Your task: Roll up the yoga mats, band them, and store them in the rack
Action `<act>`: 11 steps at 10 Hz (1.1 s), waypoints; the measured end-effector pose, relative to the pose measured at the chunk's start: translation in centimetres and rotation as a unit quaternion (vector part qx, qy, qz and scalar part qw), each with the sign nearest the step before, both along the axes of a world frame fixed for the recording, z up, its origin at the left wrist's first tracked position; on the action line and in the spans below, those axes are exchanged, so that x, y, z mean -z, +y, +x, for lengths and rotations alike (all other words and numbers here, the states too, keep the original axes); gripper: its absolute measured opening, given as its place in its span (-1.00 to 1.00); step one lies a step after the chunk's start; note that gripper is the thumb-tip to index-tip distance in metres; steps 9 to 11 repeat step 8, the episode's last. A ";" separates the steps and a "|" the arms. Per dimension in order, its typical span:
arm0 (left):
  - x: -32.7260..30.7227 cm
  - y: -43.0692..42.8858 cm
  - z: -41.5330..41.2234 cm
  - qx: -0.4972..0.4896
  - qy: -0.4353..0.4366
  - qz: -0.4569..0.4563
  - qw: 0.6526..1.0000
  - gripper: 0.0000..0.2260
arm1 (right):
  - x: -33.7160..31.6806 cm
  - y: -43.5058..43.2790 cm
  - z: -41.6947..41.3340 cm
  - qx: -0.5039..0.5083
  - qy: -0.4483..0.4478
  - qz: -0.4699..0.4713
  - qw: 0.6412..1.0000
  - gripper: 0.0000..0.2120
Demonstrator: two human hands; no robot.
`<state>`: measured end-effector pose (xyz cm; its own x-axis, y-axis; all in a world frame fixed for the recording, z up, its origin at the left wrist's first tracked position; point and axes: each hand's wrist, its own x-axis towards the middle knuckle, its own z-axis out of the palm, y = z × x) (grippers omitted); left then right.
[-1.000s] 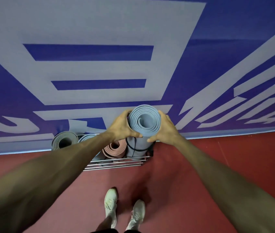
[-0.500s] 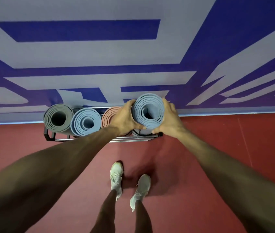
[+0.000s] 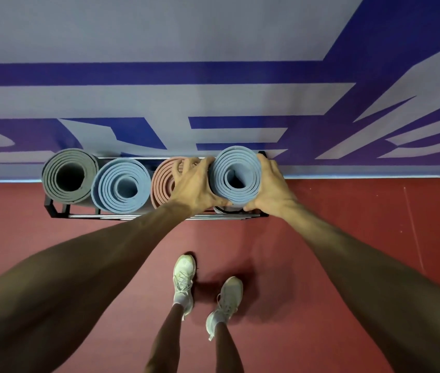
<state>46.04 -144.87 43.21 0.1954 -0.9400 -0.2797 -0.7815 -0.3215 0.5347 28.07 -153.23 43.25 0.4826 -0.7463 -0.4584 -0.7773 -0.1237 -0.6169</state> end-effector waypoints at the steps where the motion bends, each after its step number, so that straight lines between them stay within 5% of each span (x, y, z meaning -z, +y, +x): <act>1: 0.9 -0.3 0.1 0.010 -0.037 0.002 0.999 -0.11 | 1.2 -0.1 0.2 -0.006 0.015 -0.006 1.000 0.21; 3: 2.8 -0.5 -0.4 0.044 -0.085 0.036 0.995 -0.10 | 4.1 0.4 -0.1 -0.024 0.080 -0.045 0.995 0.15; 5: 4.0 -0.9 -0.6 0.071 -0.134 0.061 0.987 -0.09 | 5.4 0.1 -0.4 -0.008 0.048 -0.005 0.999 0.16; 11: 1.3 -1.2 -0.6 0.054 -0.094 0.084 0.991 -0.22 | 2.9 0.5 -0.7 -0.015 0.065 0.018 0.998 0.09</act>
